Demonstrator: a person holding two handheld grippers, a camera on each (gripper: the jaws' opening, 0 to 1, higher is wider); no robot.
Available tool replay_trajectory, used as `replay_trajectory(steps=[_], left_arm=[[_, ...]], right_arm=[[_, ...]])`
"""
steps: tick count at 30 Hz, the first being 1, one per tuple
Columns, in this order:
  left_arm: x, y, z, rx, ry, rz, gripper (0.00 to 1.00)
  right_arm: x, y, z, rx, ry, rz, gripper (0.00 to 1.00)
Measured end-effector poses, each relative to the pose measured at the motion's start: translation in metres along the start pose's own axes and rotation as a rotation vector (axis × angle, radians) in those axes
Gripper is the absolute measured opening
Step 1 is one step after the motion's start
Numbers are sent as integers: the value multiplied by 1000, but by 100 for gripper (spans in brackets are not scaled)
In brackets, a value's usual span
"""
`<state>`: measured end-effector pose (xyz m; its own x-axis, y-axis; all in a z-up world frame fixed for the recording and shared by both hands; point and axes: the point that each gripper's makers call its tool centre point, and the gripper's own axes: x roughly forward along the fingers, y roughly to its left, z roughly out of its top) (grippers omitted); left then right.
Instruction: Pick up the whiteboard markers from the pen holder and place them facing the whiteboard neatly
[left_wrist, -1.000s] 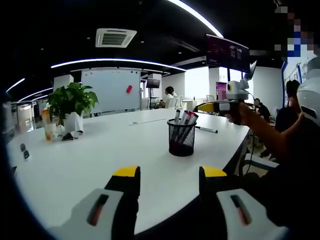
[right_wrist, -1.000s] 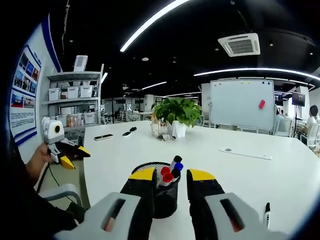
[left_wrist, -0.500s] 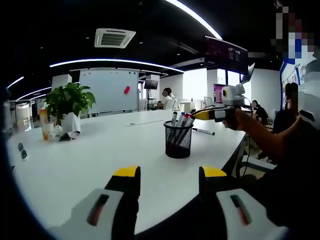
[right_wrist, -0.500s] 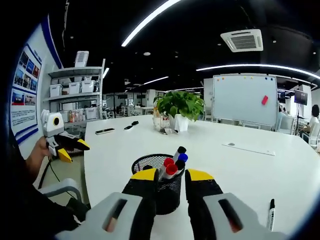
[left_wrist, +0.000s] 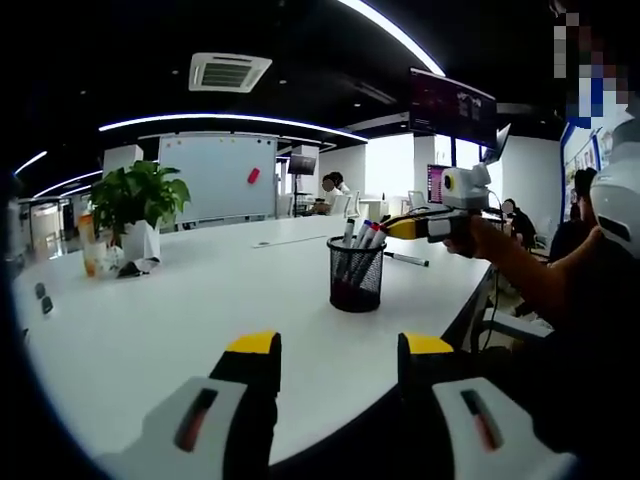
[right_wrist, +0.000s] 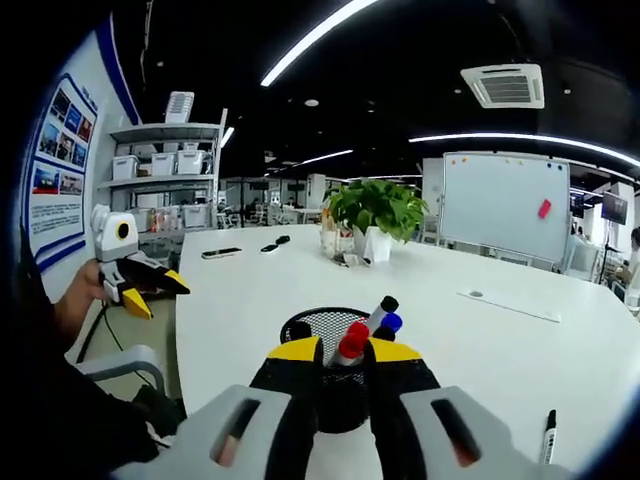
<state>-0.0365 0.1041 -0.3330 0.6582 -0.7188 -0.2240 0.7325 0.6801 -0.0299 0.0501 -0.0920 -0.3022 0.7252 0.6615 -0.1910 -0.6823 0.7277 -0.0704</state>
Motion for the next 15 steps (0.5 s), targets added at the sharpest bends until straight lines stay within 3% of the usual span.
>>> replay_trajectory(steps=[15], left_arm=[[-1,2,-2,-4,2,3,48]], right_arm=[[10,17,1,-18,25,42,15]])
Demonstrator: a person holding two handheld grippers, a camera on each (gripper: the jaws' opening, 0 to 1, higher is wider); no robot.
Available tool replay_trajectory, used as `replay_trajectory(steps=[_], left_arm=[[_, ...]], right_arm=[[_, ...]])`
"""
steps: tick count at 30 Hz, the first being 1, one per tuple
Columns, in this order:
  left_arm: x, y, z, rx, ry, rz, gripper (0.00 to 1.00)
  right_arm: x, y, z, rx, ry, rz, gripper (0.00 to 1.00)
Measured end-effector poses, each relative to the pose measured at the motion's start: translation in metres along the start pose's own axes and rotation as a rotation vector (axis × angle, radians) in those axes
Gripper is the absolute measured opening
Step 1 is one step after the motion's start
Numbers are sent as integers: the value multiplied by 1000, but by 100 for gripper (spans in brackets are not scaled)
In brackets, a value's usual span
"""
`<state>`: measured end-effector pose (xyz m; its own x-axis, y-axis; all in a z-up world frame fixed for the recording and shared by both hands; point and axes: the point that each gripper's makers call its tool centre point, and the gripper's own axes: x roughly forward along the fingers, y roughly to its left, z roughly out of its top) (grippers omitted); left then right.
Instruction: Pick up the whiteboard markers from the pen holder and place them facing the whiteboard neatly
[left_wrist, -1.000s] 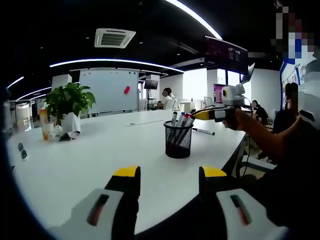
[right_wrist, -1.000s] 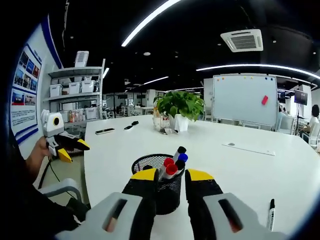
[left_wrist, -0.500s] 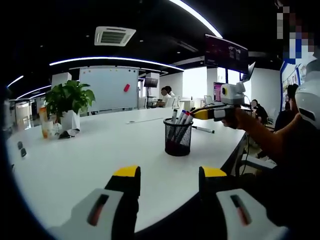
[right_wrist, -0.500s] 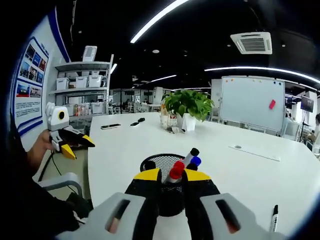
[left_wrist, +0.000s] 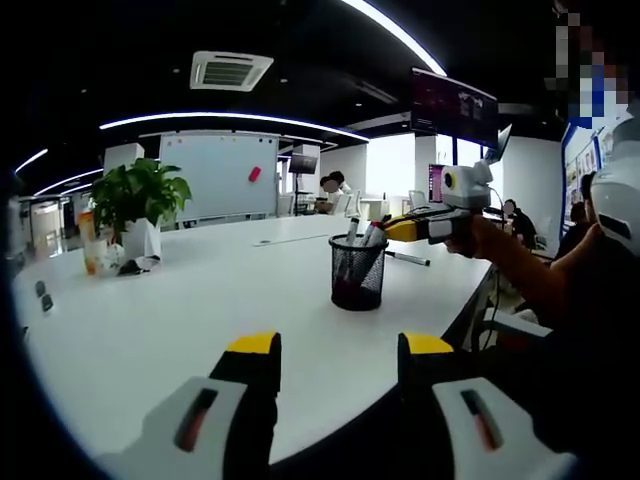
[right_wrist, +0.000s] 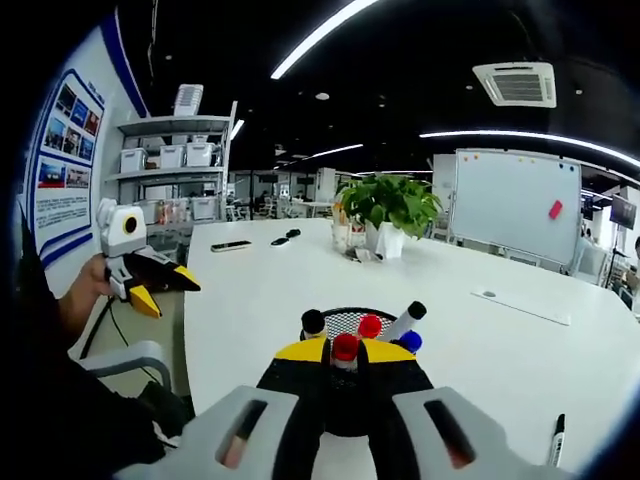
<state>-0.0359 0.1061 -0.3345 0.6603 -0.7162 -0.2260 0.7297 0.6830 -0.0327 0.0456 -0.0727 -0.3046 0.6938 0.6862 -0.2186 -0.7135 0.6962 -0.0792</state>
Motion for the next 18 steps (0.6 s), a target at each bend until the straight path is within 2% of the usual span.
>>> replay_trajectory(steps=[9,18], left_arm=[[0,0,0,0,0,-2,48],[0,2,-3,-8,7,-3,48]], right_arm=[[3,2,1,25,0,13,13],[-2,-2,20,57,-53,-5,13]])
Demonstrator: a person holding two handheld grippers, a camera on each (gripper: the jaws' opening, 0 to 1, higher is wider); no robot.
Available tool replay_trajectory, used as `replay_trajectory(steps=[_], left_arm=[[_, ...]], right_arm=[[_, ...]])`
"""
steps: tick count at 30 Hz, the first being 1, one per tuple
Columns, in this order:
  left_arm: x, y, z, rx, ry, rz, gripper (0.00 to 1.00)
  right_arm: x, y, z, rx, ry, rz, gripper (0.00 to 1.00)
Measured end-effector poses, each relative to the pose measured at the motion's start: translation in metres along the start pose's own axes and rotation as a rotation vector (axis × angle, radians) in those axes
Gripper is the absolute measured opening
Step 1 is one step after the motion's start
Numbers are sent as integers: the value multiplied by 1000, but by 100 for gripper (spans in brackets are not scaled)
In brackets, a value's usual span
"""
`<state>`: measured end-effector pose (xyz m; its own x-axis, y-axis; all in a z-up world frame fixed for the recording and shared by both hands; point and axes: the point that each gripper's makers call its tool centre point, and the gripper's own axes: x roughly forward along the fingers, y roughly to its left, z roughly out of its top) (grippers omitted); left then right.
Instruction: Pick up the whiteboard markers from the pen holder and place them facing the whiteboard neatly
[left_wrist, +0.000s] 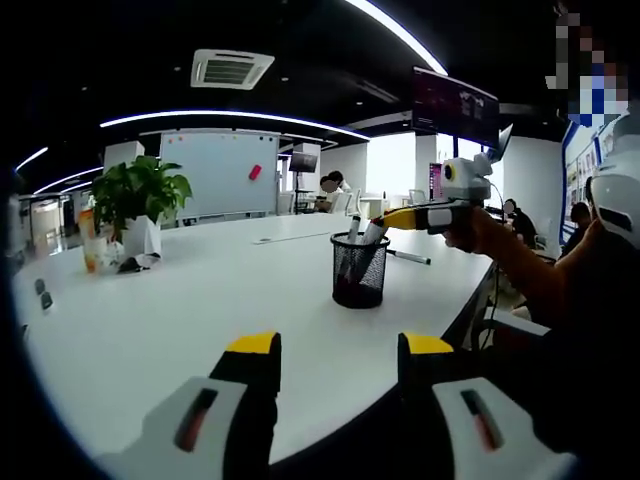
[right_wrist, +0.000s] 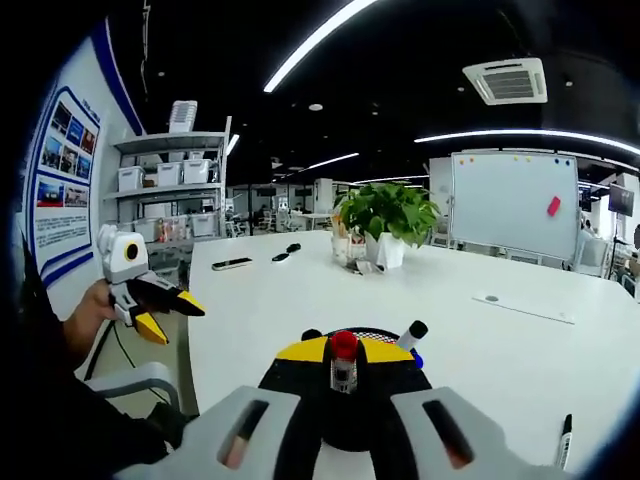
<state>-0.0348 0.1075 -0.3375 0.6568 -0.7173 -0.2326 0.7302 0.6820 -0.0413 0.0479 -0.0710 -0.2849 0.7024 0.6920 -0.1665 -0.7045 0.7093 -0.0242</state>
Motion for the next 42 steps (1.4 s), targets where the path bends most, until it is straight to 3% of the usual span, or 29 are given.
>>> replay_trajectory(steps=[4,9,17,26,33,42], left_arm=[[0,0,0,1,0,0,48],[1,1,-1,-4,-1,3,48],[0,2,-1,-5,-3,8,48],[2,1,-2,-5,-1,1,48],[1,2,-3,-8,-1,4,48],[0,1,0,-5,-7,7,48]], right_arm=[[-3,-5,6,-9,-19,-49,12],[-5,-4,12,9,-39,-39,12],[-16,-15,28,153,-88,-41,13],[-31,-18,49,130,-134,-65,13],[-44,-37,65,154,-168,-127,13],[-61,-42,80,138,-210,-167,13]])
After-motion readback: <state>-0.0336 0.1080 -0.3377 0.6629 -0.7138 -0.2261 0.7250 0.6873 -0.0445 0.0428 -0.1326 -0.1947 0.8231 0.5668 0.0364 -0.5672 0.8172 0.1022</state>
